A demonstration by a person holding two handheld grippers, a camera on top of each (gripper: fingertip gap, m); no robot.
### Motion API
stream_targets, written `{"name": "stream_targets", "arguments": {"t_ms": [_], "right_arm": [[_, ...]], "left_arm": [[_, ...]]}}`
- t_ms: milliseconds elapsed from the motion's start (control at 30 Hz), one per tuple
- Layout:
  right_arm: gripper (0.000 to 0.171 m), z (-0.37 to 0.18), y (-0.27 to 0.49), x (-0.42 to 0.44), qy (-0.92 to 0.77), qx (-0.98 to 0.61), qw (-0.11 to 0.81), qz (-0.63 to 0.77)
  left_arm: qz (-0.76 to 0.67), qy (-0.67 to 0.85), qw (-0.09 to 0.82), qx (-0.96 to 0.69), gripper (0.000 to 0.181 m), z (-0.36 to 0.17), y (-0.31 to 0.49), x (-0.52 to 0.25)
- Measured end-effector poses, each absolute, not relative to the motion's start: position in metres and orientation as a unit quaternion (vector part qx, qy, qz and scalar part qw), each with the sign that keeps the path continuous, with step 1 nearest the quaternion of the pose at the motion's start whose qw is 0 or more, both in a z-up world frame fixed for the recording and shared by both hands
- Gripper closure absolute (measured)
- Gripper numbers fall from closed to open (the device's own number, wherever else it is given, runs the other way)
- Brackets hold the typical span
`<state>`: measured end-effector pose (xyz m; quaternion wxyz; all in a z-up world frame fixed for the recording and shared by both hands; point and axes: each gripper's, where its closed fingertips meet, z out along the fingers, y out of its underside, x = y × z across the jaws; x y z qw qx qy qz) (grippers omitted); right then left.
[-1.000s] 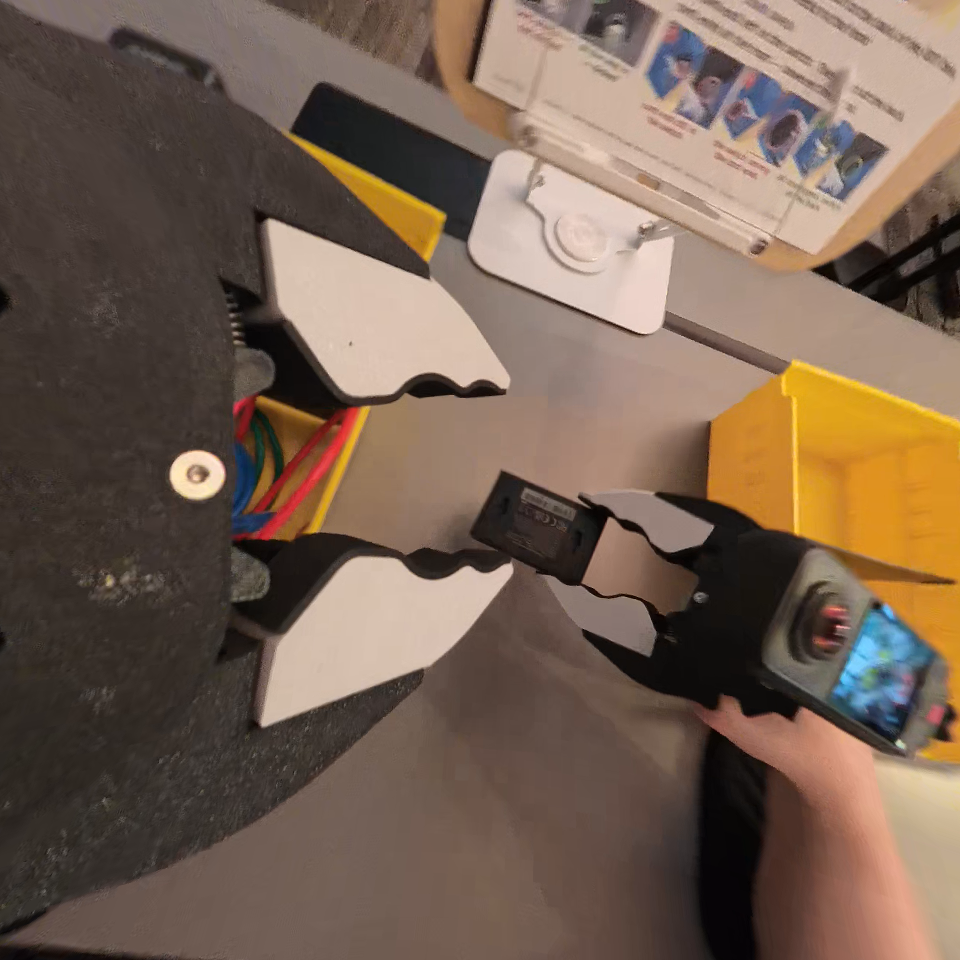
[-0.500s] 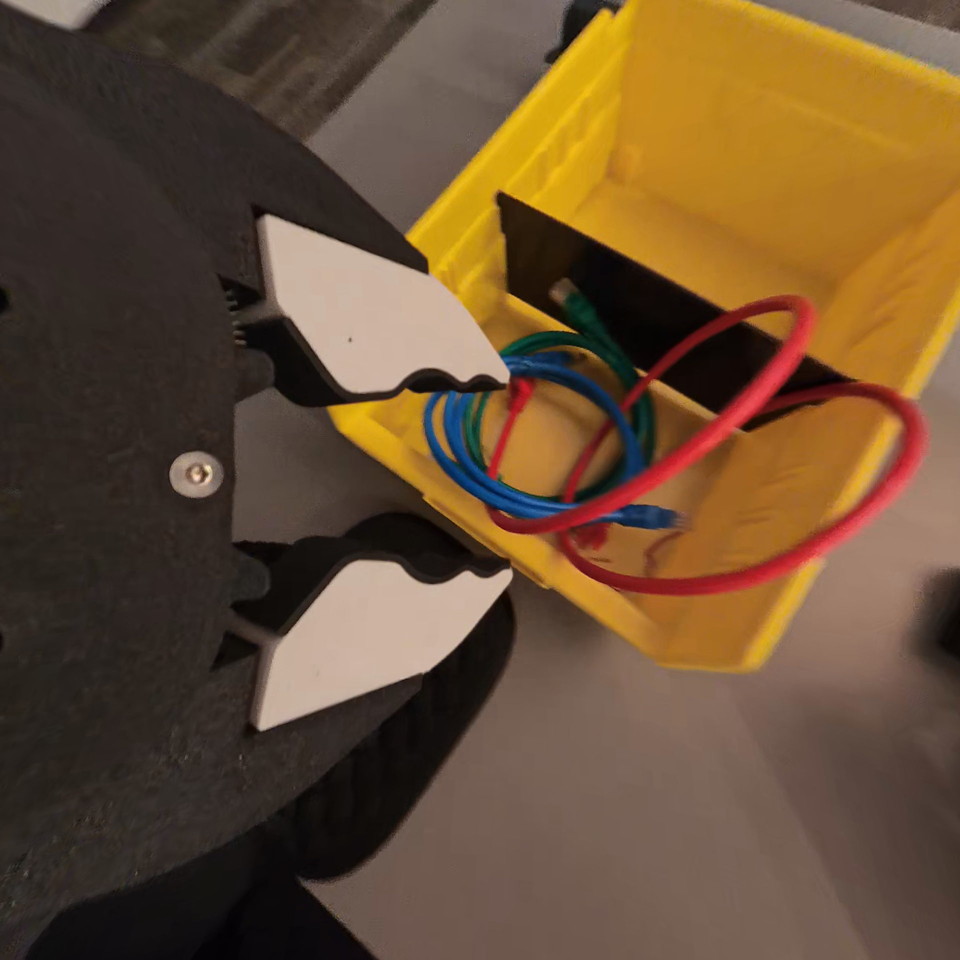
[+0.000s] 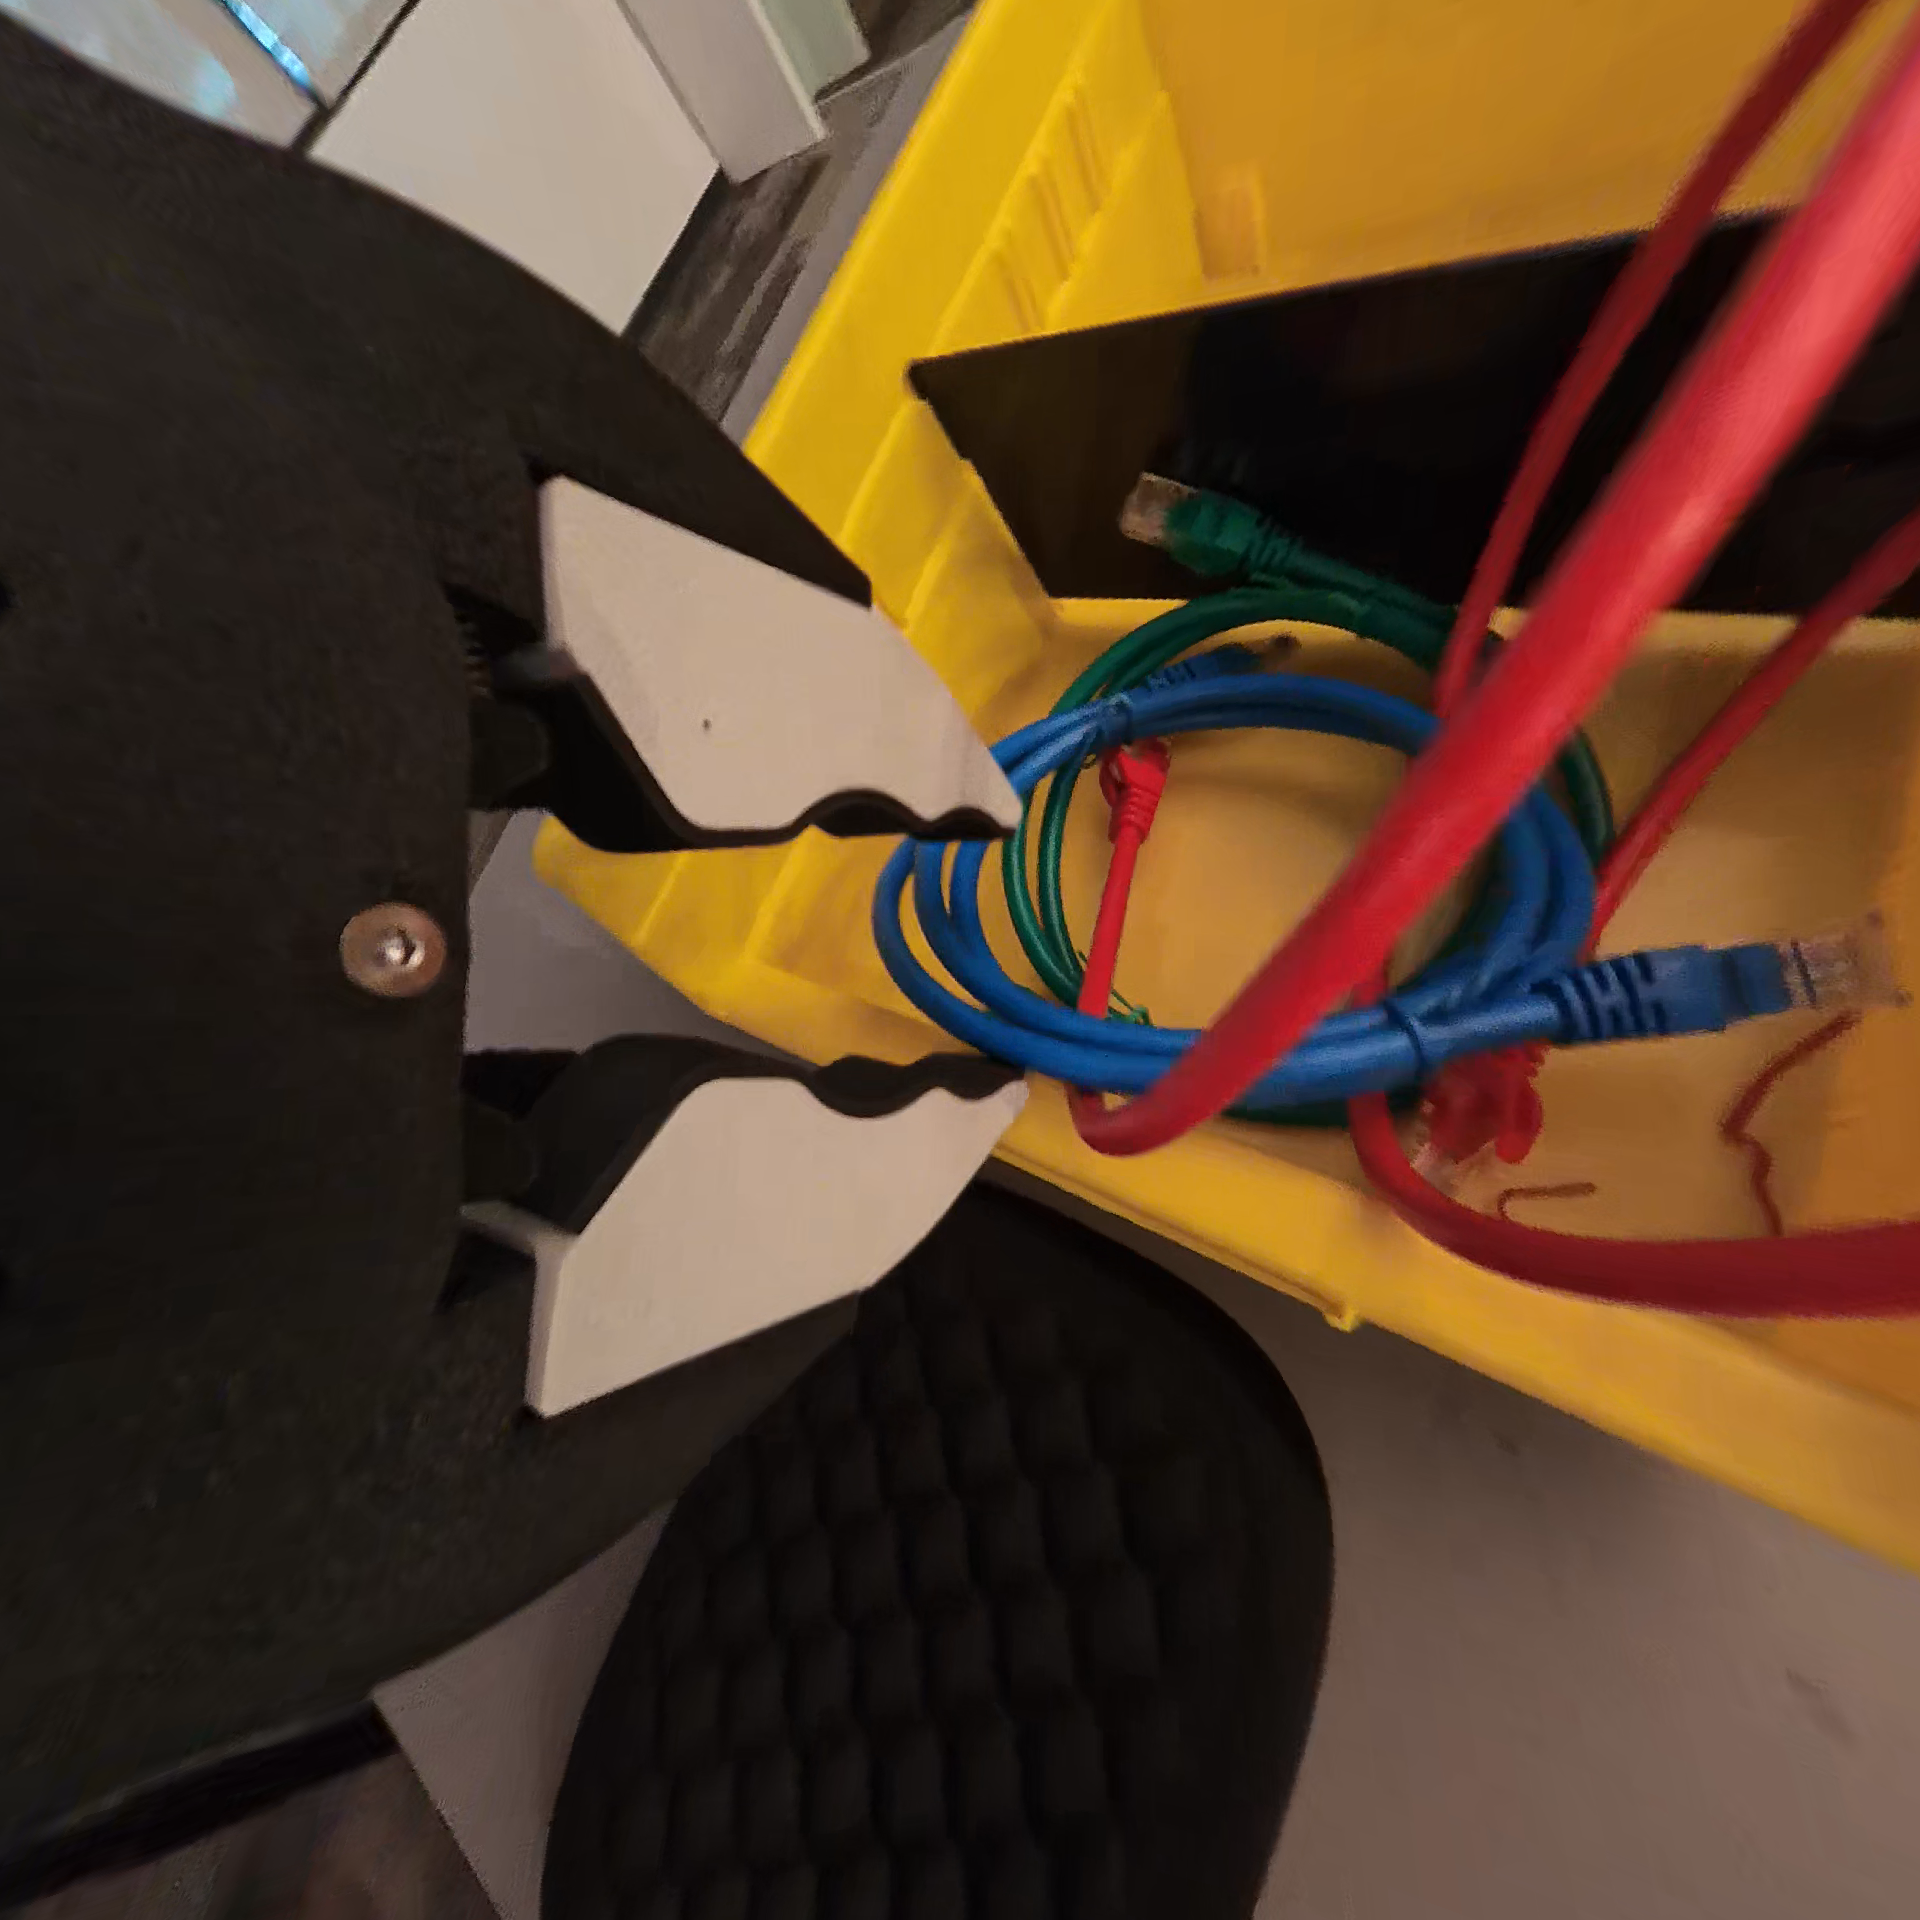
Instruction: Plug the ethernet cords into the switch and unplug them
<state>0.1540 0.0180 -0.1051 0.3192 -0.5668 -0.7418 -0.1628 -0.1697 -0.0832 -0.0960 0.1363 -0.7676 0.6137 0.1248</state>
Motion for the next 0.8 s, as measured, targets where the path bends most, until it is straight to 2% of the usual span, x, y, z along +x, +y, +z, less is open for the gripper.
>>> {"name": "stream_targets", "arguments": {"t_ms": [100,167,300,500,633,700,800], "right_arm": [[0.117,-0.106,0.018,0.157,-0.743,-0.570,0.315,-0.158],[0.117,-0.109,0.019,0.157,-0.742,-0.573,0.314,-0.152],[0.117,-0.116,0.015,0.156,-0.741,-0.589,0.298,-0.129],[0.120,-0.117,0.005,0.154,-0.730,-0.618,0.282,-0.068],[0.133,-0.123,0.003,0.157,-0.730,-0.628,0.260,-0.075],[0.152,-0.130,-0.001,0.159,-0.740,-0.623,0.237,-0.089],[0.165,-0.141,-0.008,0.154,-0.746,-0.624,0.211,-0.092]], "left_arm": [[0.116,0.649,0.123,-0.742,0.149,-0.098,-0.086,-0.159],[0.112,0.661,0.090,-0.736,0.166,-0.102,-0.091,-0.159],[0.134,0.662,0.065,-0.735,0.167,-0.101,-0.090,-0.163],[0.137,0.619,0.094,-0.768,0.170,-0.069,-0.081,-0.164],[0.136,0.585,0.128,-0.790,0.171,-0.037,-0.074,-0.163],[0.159,0.574,0.138,-0.791,0.171,-0.023,-0.071,-0.169],[0.203,0.562,0.145,-0.788,0.172,-0.003,-0.068,-0.181]]}}
